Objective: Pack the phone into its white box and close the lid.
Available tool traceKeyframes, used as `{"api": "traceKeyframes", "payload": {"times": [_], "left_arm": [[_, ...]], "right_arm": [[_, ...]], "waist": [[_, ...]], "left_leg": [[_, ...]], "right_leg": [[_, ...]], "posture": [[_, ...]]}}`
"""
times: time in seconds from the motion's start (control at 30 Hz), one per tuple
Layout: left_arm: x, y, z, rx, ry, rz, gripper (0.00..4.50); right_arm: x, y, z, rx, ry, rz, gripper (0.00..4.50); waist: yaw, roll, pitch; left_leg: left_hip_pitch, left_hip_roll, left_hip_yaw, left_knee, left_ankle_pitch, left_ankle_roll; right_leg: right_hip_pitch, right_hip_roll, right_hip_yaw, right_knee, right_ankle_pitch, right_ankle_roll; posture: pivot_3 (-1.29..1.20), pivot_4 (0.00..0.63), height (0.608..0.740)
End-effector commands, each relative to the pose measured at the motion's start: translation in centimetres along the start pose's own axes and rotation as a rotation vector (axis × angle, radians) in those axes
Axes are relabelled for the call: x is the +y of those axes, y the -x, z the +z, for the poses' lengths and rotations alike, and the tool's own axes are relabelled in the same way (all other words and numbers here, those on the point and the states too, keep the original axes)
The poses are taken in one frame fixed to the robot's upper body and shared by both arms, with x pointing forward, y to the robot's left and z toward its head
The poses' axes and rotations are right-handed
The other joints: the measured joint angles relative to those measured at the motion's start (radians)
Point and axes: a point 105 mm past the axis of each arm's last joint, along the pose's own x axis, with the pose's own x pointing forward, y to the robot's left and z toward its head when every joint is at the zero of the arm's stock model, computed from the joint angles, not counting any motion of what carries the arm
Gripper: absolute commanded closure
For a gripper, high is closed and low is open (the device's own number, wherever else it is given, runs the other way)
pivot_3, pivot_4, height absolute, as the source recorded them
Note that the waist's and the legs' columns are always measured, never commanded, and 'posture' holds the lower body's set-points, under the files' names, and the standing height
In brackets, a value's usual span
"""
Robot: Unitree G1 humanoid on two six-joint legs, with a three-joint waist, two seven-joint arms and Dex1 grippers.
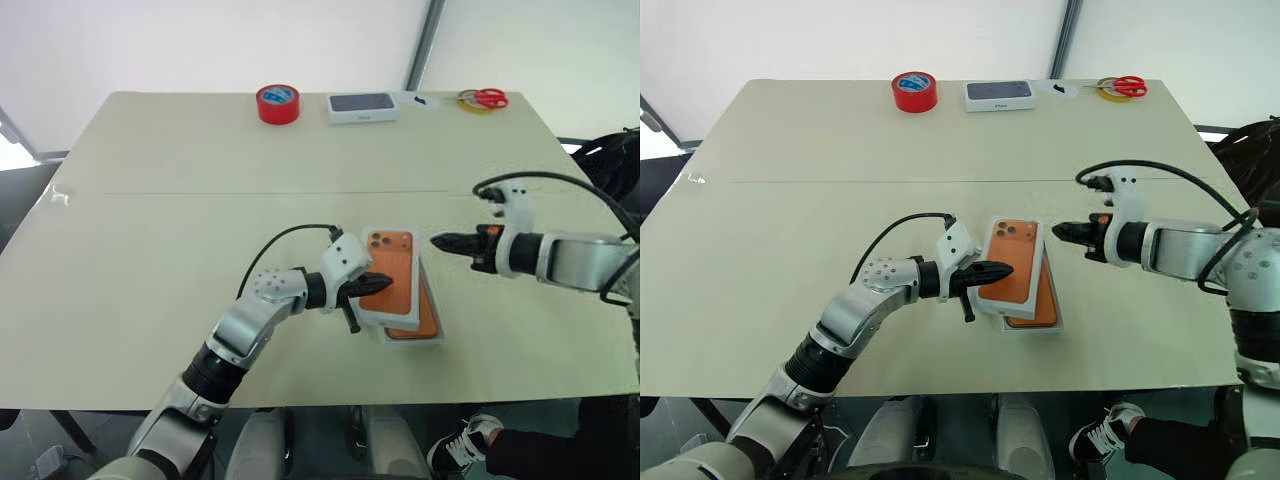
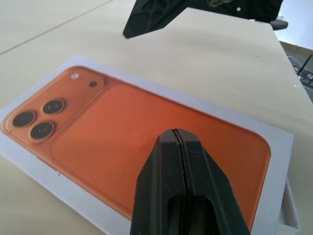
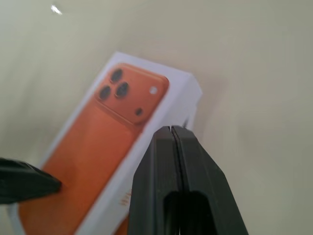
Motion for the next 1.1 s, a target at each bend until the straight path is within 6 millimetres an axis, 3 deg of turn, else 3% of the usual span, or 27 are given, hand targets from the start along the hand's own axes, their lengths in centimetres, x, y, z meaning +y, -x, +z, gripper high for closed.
{"api": "traceKeyframes", "payload": {"times": [0.03, 0.2, 0.33, 0.6, 0.8, 1.1], "left_arm": [[1.3, 2.4, 2.1, -0.08, -0.003, 0.078, 4.5], [4.0, 5.5, 1.4, -0.026, 0.027, 0.23, 4.5], [4.5, 6.2, -0.1, 0.065, 0.05, 0.255, 4.5], [3.2, 3.3, -2.5, 0.196, 0.038, 0.164, 4.5], [2.1, 1.4, -1.5, 0.161, 0.023, 0.08, 4.5], [-0.3, 0.4, -0.5, 0.143, -0.016, -0.061, 4.5]], "right_arm": [[0.0, 0.3, 0.4, 0.001, 0.188, -0.052, 4.46], [0.4, -0.5, -0.3, 0.018, 0.318, -0.052, 4.46], [0.6, -1.1, -0.9, 0.036, 0.393, -0.053, 4.46], [1.1, -1.9, -1.2, 0.052, 0.446, -0.025, 4.46], [1.5, -1.6, -1.3, 0.059, 0.469, -0.001, 4.46], [1.7, -0.2, -2.6, 0.112, 0.506, 0.035, 4.46]], "waist": [[0.0, 0.0, 0.0], [0.001, 0.0, 0.0], [0.002, 0.0, 0.0], [0.002, 0.0, 0.0], [0.001, 0.0, 0.0], [0.003, 0.0, 0.0]], "left_leg": [[0.0, 0.0, 0.0, 0.0, 0.0, 0.0], [0.0, 0.0, 0.0, 0.0, 0.0, 0.0], [0.0, -0.001, 0.0, 0.0, 0.0, 0.0], [-0.001, -0.002, 0.0, 0.0, 0.0, 0.0], [0.0, -0.001, 0.0, 0.0, 0.0, 0.0], [0.0, -0.001, 0.0, 0.001, 0.0, 0.0]], "right_leg": [[0.0, 0.0, 0.0, 0.0, 0.0, 0.0], [0.0, 0.0, 0.0, 0.0, 0.0, 0.0], [0.0, -0.001, 0.0, 0.0, -0.001, 0.0], [0.0, -0.001, 0.0, 0.0, 0.0, -0.001], [0.0, -0.001, 0.0, 0.001, 0.0, -0.001], [0.0, -0.002, 0.0, 0.0, 0.0, -0.001]], "posture": [[0.0, 0.15, 0.732], [0.0, 0.15, 0.732], [0.0, 0.15, 0.732], [0.0, 0.15, 0.732], [0.0, 0.15, 0.732], [0.0, 0.15, 0.732]]}}
